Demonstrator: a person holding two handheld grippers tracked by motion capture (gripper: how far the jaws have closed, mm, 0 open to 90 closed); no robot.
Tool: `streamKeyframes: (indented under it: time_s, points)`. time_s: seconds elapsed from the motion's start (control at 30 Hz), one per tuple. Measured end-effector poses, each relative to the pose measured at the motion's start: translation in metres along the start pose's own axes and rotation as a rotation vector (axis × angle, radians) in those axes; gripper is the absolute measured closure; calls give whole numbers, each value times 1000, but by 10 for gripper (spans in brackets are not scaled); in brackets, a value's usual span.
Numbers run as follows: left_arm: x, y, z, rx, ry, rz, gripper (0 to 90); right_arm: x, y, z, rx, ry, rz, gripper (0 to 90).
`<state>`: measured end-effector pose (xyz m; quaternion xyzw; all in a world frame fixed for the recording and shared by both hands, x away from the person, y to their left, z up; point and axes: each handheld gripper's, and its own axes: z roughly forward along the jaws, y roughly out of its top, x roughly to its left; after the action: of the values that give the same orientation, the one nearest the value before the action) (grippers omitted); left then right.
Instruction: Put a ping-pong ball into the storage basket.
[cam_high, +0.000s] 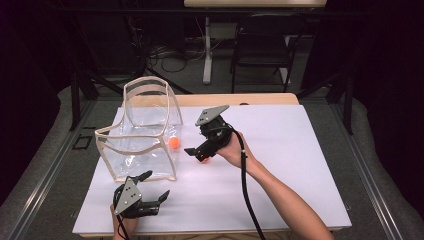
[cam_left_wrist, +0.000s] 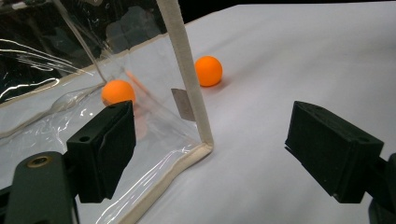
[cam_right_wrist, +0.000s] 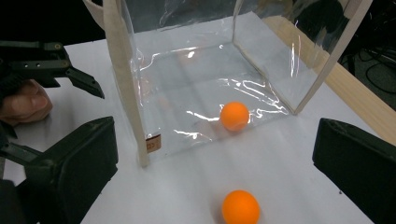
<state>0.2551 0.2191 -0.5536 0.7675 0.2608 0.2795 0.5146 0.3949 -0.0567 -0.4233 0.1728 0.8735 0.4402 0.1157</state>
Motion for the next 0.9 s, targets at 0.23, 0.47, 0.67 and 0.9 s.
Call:
streamKeyframes:
  time_s: [0.23, 0.47, 0.67, 0.9]
  points:
    - [0, 0, -1, 1, 1, -1, 158, -2, -16, 1, -4, 4, 20, 0]
    - [0, 0, 0, 1, 2, -1, 158, -3, -30, 1, -7, 1, 43, 0]
    - [0, 0, 0, 1, 1, 0, 158, -5, -42, 0, -4, 2, 61, 0]
    - [0, 0, 1, 3, -1, 3, 158, -5, -56, 1, 15, 3, 71, 0]
